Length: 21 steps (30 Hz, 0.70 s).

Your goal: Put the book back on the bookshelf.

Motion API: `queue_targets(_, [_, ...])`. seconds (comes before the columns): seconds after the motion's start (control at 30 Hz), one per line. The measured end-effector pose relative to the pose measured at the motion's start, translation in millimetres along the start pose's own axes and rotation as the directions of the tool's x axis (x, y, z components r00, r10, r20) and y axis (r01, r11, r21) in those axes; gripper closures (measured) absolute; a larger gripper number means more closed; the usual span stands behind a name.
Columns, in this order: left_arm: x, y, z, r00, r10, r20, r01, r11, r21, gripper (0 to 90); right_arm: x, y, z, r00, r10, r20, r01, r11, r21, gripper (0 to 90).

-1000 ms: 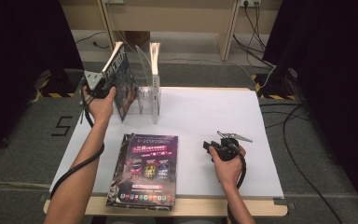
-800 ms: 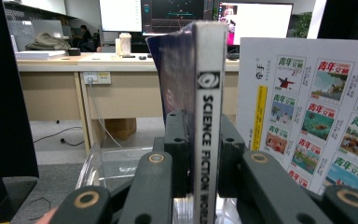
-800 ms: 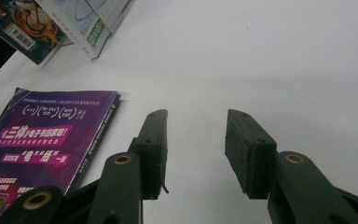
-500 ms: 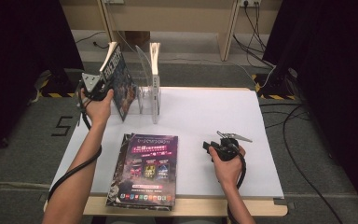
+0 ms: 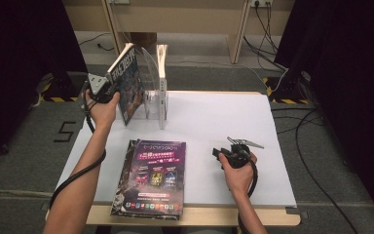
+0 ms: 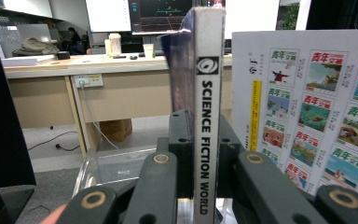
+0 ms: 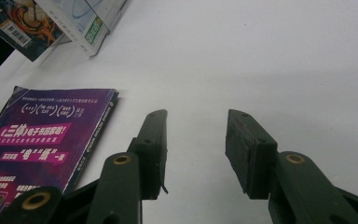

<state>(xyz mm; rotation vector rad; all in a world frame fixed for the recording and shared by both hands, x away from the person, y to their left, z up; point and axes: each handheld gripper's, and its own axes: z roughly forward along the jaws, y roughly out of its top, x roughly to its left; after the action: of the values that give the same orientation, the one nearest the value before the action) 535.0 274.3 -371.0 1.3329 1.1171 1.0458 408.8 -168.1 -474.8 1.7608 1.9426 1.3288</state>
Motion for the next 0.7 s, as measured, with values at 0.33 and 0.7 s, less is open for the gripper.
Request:
queue_targets(0.33, [-2.1, -5.9, -8.0, 0.9994, -0.033, -0.011, 0.033, 0.9992, -0.022, 81.3, 0.8, 0.1, -0.4, 1.0, 0.0, 0.002, 0.0, 1.0, 0.001, 59.0])
queue_targets(0.7, [3.2, 3.6, 1.5, 0.9901, -0.14, -0.009, 0.14, 0.99, 0.017, 75.1, -1.2, 0.3, 1.3, 1.0, -0.004, -0.001, 0.004, 1.0, 0.011, 58.8])
